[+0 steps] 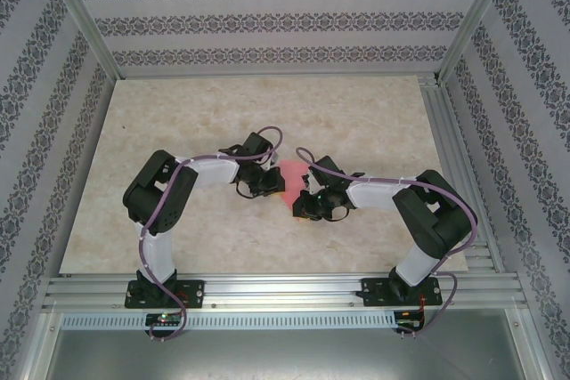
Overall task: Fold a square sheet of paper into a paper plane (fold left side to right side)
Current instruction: Third fold the triangle at the center of the table.
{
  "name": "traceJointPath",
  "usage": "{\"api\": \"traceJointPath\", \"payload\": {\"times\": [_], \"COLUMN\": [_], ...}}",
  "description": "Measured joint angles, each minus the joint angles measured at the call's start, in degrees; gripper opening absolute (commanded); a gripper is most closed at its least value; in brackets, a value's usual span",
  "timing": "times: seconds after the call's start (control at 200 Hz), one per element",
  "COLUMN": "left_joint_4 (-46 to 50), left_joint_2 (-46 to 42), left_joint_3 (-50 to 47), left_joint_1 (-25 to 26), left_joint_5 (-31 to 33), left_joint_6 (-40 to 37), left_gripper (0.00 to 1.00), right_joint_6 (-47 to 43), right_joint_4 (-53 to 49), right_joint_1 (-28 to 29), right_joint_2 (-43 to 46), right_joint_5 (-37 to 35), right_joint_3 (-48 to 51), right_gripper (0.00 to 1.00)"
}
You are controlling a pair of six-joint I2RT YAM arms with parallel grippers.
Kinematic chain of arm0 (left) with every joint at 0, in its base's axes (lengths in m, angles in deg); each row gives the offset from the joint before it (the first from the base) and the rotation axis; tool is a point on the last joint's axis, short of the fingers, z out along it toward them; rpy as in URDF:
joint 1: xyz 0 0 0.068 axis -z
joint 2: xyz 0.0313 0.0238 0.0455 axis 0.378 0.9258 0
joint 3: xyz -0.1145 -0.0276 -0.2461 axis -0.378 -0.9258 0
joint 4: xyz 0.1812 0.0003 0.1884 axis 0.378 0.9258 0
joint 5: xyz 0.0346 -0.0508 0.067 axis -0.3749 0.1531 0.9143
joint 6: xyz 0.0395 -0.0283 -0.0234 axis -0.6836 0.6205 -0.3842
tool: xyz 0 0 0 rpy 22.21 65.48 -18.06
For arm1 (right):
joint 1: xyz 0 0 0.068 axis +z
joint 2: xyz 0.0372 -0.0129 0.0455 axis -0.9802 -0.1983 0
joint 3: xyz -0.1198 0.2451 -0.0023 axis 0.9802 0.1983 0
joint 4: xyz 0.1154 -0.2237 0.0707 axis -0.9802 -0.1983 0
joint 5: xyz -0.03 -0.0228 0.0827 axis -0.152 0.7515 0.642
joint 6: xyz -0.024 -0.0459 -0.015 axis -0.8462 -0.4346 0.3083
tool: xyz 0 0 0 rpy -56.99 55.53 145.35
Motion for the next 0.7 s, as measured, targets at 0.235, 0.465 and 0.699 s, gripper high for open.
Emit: {"api": "traceJointPath", "payload": {"times": [0.235, 0.465, 0.699], "left_joint_4": [3.89, 6.91, 6.82], "left_joint_2": [3.1, 5.25, 3.52], "left_joint_3": [5.14, 8.61, 7.85], "left_joint_1": [-3.89, -5.66, -8.31], "left_joint_5": [-0.76, -2.14, 0.26], "left_joint_6": [-3.3, -4.92, -6.01], "left_gripper": [0.14, 0.14, 0.23], "right_joint_6": [0.0, 0.0, -0.44], "right_joint_4": [0.44, 0.76, 0.5], "right_joint_1": [0.26, 0.52, 1.2], "right_joint_2": [0.0, 0.0, 0.92], "right_joint_5": [-0.33, -0.68, -1.66], "right_joint_3": [-0.02, -0.02, -0.07], "right_gripper": [0.16, 0.16, 0.21]}}
